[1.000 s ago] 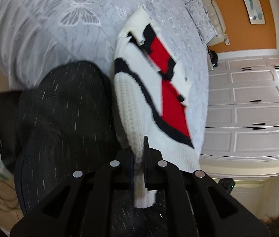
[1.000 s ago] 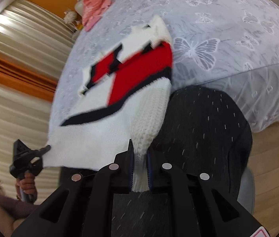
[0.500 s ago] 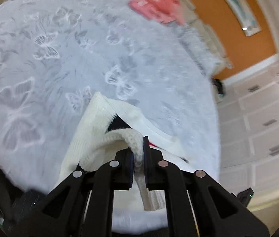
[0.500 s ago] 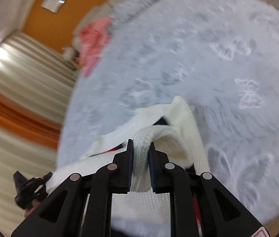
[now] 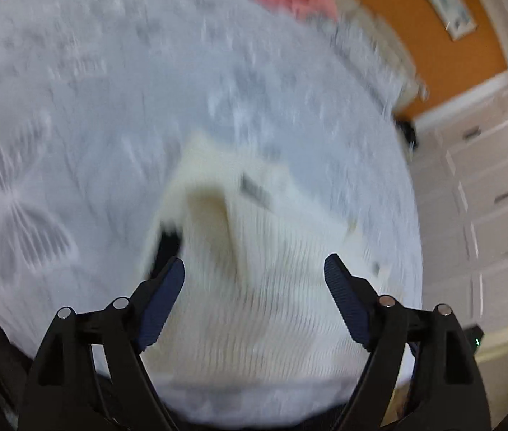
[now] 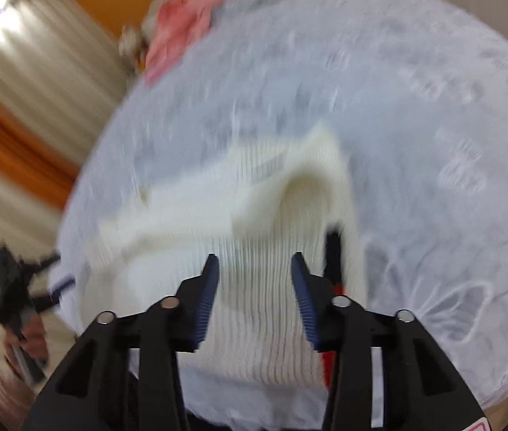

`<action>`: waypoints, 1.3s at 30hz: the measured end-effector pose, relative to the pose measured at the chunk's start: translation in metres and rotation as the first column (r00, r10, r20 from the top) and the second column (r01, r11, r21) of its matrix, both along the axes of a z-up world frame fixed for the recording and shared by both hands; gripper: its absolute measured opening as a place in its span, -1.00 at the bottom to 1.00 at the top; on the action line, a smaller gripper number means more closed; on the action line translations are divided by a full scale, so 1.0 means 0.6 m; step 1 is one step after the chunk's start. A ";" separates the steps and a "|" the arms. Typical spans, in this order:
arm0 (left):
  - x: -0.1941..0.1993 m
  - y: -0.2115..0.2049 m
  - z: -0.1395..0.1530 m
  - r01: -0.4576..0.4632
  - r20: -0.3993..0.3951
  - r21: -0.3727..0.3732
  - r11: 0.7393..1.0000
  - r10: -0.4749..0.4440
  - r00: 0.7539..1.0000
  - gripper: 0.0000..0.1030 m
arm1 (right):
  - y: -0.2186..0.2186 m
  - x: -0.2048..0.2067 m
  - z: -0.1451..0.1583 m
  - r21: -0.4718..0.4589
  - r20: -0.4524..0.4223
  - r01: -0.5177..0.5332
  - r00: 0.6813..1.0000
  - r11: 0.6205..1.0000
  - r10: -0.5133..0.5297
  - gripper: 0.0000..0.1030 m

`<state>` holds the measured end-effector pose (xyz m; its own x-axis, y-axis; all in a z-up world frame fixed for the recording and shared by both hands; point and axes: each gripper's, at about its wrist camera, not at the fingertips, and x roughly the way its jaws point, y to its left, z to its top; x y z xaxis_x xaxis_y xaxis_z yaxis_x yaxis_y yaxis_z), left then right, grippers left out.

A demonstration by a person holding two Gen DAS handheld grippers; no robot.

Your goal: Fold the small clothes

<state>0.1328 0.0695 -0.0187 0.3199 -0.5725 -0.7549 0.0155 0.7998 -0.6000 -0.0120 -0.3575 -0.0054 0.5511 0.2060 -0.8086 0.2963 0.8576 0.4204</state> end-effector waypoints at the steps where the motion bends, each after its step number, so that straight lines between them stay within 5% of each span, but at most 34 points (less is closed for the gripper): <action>1: 0.004 -0.019 -0.020 0.037 -0.039 -0.008 0.999 -0.038 0.999 0.49 | 0.010 0.019 -0.017 -0.028 -0.034 -0.035 0.999 0.999 0.034 -0.53; 2: 0.009 -0.041 -0.033 0.062 -0.064 0.006 0.998 -0.062 0.996 0.42 | 0.018 0.047 -0.035 -0.054 -0.067 -0.074 0.995 0.996 0.070 -0.69; 5: 0.070 -0.101 -0.037 0.092 -0.002 0.076 0.993 -0.092 0.996 0.33 | -0.010 0.116 -0.028 -0.064 -0.025 -0.015 1.000 0.998 0.013 -0.75; 7: 0.112 -0.104 -0.016 0.000 0.064 0.105 0.995 -0.006 0.998 0.33 | -0.055 0.160 0.005 -0.081 0.036 0.095 0.995 0.992 -0.093 -0.73; 11: 0.172 -0.058 0.033 -0.185 0.086 0.009 0.983 0.183 0.979 0.35 | -0.094 0.175 0.040 -0.038 0.075 0.164 0.984 0.986 -0.161 -0.63; 13: 0.156 -0.036 0.057 -0.177 0.132 -0.001 0.984 0.175 0.976 0.47 | -0.073 0.142 0.038 -0.102 0.061 0.132 0.990 0.986 -0.126 -0.34; 17: 0.070 -0.002 0.054 -0.101 0.161 0.127 0.987 0.080 0.984 0.55 | -0.026 0.039 -0.004 -0.141 0.022 0.080 0.997 0.987 -0.078 -0.04; 19: 0.031 0.008 0.031 -0.068 0.143 0.196 0.978 0.040 0.989 0.55 | -0.025 0.025 -0.022 -0.134 0.005 0.091 0.996 0.987 -0.092 -0.03; 24: -0.009 0.010 -0.023 -0.050 0.058 0.243 0.969 0.037 0.998 0.55 | -0.067 0.066 -0.019 -0.163 -0.091 0.121 0.986 0.979 -0.137 -0.03; 27: -0.023 0.007 -0.047 -0.053 0.002 0.276 0.960 0.055 0.998 0.51 | -0.076 0.033 -0.021 -0.137 -0.141 0.154 0.975 0.978 -0.173 -0.03; 31: -0.055 0.025 -0.067 -0.023 -0.080 0.156 0.987 0.036 0.996 0.25 | -0.019 -0.074 -0.023 -0.050 -0.084 0.109 0.990 0.993 -0.113 -0.03; 34: -0.072 0.023 -0.067 0.022 -0.047 0.179 0.984 -0.014 0.999 0.01 | 0.012 -0.092 -0.043 -0.085 -0.128 0.063 0.989 0.994 -0.074 -0.03; 35: -0.072 0.023 -0.069 0.033 -0.044 0.200 0.979 -0.024 0.999 -0.25 | 0.015 -0.090 -0.053 -0.090 -0.143 0.061 0.987 0.994 -0.074 -0.06; 36: -0.072 0.024 -0.071 0.036 -0.054 0.193 0.980 -0.026 0.998 -0.65 | 0.015 -0.084 -0.063 -0.068 -0.156 0.065 0.985 0.996 -0.075 -0.18; 37: -0.070 0.029 -0.071 0.036 -0.069 0.171 0.985 -0.025 0.997 -0.73 | 0.012 -0.079 -0.068 -0.032 -0.161 0.065 0.984 0.997 -0.070 -0.76; 39: -0.074 0.051 -0.056 -0.017 -0.074 0.117 0.993 0.026 0.997 -0.79 | 0.006 -0.076 -0.047 0.001 -0.134 0.078 0.988 0.997 -0.077 -0.81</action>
<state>0.0886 0.1001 -0.0525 0.2706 -0.4732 -0.8383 -0.0442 0.8638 -0.5019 -0.0579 -0.3538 -0.0333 0.4525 0.1724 -0.8749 0.4155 0.8274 0.3779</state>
